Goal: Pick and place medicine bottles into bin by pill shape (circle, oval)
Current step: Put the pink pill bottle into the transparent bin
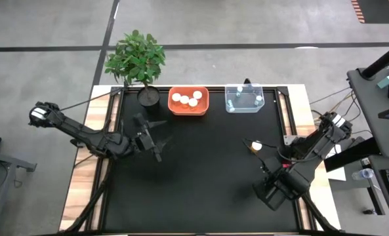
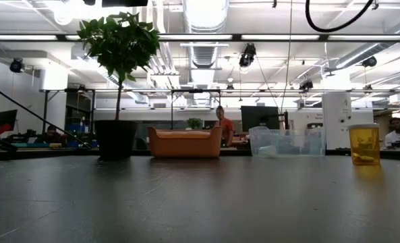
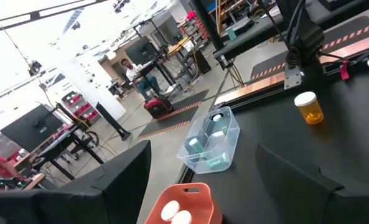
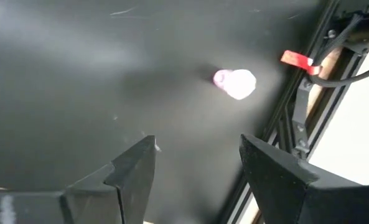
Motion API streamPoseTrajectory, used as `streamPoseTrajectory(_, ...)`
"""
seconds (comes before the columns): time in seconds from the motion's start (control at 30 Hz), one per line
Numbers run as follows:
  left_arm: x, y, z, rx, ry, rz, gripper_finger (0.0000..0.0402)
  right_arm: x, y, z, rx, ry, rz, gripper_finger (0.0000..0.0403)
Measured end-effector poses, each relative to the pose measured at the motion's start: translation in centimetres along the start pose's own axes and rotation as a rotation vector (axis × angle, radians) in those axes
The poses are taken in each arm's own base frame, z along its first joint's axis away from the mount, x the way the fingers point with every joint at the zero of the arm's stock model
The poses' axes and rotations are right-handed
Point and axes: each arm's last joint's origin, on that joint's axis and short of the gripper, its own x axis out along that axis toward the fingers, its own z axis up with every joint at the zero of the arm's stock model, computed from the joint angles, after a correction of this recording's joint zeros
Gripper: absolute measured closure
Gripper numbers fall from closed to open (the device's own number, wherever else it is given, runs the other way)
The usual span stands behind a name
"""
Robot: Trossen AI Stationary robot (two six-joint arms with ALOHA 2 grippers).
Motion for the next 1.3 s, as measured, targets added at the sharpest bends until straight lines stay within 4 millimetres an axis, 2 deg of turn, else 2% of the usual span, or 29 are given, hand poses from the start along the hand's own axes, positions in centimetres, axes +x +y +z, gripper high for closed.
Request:
streamPoseTrajectory(0.23, 0.0, 0.0, 0.0, 0.008, 0.000, 0.001, 0.0132, 1.6, -2.1, 0.9, 0.009, 0.031, 0.074, 0.0179)
streamPoseTrajectory(0.43, 0.0, 0.1, 0.1, 0.024, -0.004, 0.003, 0.0132, 3.3, -4.8, 2.0, 0.078, 0.054, 0.103, 0.0179)
streamPoseTrajectory(0.67, 0.0, 0.0, 0.0, 0.025, -0.003, 0.002, 0.0132, 5.4, -6.5, 2.7, 0.108, 0.092, 0.174, 0.0179)
streamPoseTrajectory(0.9, 0.0, 0.0, 0.0, 0.024, -0.003, 0.002, 0.0132, 7.8, -7.2, 2.8, 0.117, 0.119, 0.108, 0.0179)
streamPoseTrajectory(1.3, 0.0, 0.0, 0.0, 0.023, -0.001, 0.001, 0.0132, 9.5, -6.9, 2.7, 0.130, 0.125, 0.117, 0.0179)
